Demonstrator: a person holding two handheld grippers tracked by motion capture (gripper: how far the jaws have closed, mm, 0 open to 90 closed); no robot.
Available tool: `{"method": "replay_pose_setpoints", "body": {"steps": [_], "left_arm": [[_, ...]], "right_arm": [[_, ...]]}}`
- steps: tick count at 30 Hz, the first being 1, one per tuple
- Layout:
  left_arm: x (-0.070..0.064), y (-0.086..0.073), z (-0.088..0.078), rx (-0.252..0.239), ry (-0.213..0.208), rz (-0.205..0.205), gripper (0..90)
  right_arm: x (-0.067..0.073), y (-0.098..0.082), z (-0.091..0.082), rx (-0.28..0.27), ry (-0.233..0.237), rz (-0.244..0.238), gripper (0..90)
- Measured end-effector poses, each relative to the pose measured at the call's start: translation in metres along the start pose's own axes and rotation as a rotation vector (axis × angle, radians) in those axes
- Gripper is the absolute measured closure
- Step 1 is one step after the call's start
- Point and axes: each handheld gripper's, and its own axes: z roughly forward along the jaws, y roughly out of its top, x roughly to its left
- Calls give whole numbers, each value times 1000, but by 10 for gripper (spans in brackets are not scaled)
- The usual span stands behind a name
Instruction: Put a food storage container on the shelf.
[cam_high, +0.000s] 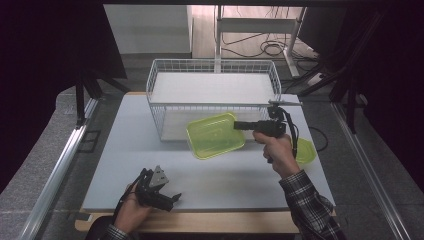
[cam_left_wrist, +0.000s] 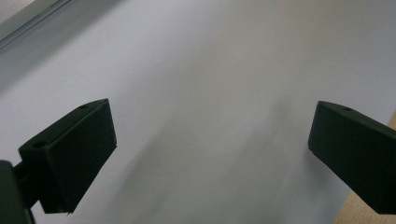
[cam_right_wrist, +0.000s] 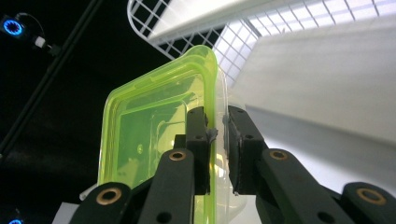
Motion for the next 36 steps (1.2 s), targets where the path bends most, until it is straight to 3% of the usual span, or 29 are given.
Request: {"method": "replay_pose_setpoints", "body": {"steps": [17,36], "left_arm": [[2,0,0,3,-18,-27,9],[0,1,1,16,-21,-56,24]], "right_arm": [[27,48,-4,-86,-31,-22,796],[27,91,0,-201,-150,-21,796]]}}
